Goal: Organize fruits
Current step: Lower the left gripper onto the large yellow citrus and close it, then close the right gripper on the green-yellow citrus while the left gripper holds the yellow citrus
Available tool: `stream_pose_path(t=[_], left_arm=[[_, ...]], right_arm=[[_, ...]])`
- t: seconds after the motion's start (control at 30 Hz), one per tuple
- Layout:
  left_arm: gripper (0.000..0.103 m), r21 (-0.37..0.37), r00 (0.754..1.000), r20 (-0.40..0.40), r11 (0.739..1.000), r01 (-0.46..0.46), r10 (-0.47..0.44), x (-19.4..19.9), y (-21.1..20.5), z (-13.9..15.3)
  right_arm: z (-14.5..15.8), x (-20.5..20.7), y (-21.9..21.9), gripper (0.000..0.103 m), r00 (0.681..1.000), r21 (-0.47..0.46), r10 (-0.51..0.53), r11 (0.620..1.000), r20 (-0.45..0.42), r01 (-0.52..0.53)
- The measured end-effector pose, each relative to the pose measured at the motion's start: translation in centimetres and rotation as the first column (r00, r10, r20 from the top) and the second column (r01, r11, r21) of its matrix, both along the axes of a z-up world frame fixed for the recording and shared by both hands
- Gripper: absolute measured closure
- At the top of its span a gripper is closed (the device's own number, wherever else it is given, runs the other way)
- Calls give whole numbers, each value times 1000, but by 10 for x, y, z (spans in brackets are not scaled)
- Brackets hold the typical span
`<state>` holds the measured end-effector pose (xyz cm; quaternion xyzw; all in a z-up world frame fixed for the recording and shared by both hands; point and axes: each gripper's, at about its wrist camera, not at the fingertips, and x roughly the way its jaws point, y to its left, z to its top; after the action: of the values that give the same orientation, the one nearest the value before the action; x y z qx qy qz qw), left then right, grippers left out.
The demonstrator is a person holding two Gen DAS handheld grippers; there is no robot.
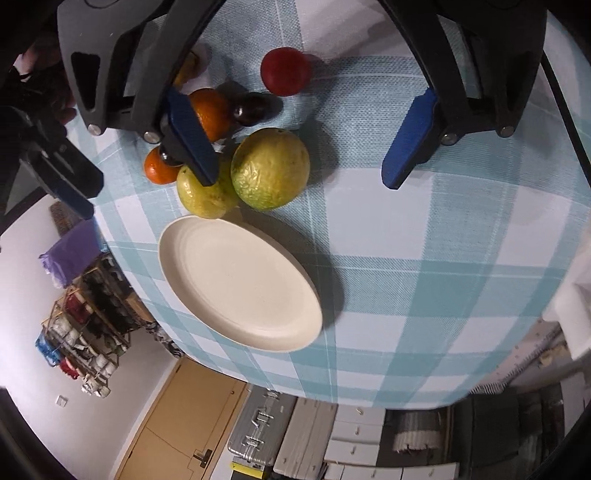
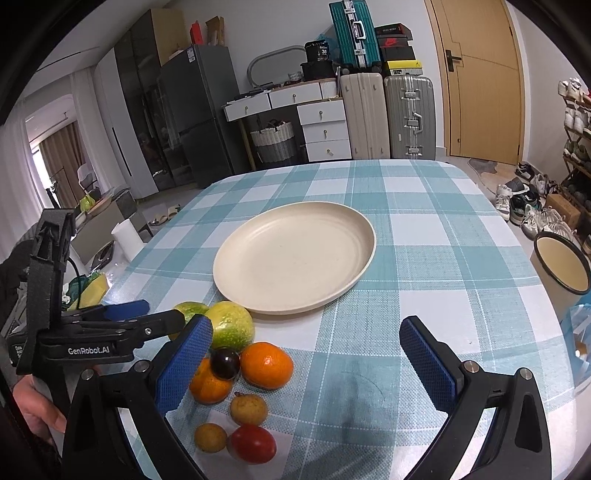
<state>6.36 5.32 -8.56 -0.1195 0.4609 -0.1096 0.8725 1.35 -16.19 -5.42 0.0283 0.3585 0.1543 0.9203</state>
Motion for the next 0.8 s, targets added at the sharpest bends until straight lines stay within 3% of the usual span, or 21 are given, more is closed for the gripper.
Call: stream_pose_path(t=[0.13, 0.3, 0.8], left_arm=[[28, -77, 999, -30, 996, 39, -41, 8, 2, -9], [57, -195, 994, -66, 978, 76, -90, 16, 5, -21], [58, -256, 994, -51, 963, 78, -94, 17, 17, -21]], right_arm=[[-2, 5, 0, 0, 1000, 2, -2, 1000, -9, 2], [-5, 9, 1, 0, 1000, 0, -2, 1000, -14, 2], [-4, 17, 8, 0, 998, 37, 50, 998, -43, -49]])
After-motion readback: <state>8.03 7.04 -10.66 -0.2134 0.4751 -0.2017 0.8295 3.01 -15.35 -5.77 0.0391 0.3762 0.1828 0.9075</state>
